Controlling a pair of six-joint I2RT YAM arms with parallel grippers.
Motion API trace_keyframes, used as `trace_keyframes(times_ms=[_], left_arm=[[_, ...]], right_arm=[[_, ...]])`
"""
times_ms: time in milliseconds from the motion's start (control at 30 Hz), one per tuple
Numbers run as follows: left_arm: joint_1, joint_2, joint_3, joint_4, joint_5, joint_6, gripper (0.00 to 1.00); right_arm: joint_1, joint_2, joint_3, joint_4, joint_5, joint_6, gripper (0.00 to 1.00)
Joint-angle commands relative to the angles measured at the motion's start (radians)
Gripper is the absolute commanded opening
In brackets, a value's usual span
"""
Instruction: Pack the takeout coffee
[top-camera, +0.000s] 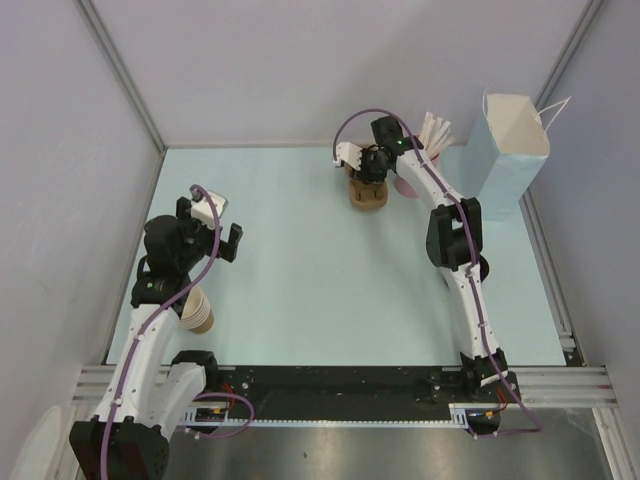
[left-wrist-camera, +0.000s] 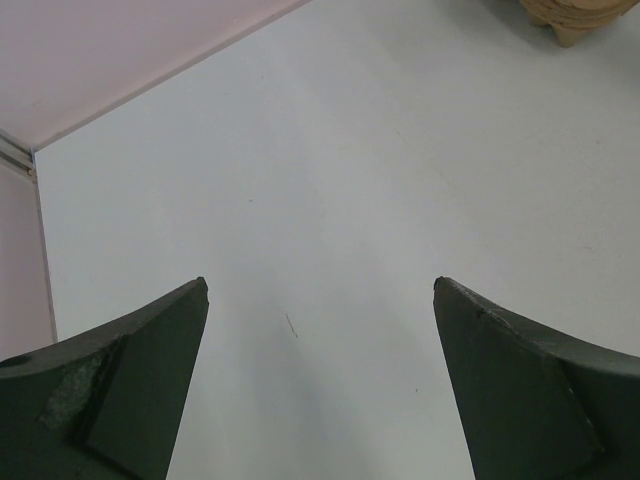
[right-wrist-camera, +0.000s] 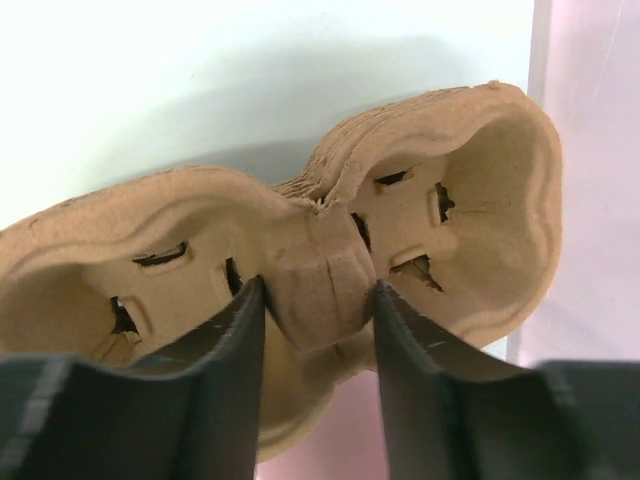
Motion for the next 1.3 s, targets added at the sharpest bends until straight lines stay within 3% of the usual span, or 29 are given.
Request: trace_keyframes(times_ms=[0,667,867,1033,1267], left_arm=[[0.005,-0.005,0.008,0.013,-0.001,0.02,0.99],[0.007,-0.017,0.007,0.012,-0.001,0.018,0.99],[0.005,-0.022,0.007,0.012,0.0,0.018,0.99],[0.007,-0.022,0.007,0.012,-0.001,0.018,0.99],[0.005,-0.017,0.005,0.013,0.0,0.018,1.0]], right_arm=[[0.0,-0.044,0.029,-0.029,-0.069,0.03,0.33],[0.032,-0.185,-0.093,0.106,0.005,0.061,0.32],[0.038,-0.196,-0.113,0.109,0.022,0.061,0.42],[0.04,-0.191,-0.114,0.108,0.019,0.066,0.42],[0.056,-0.13,-0.042,0.091,0.1,0.223,0.4]])
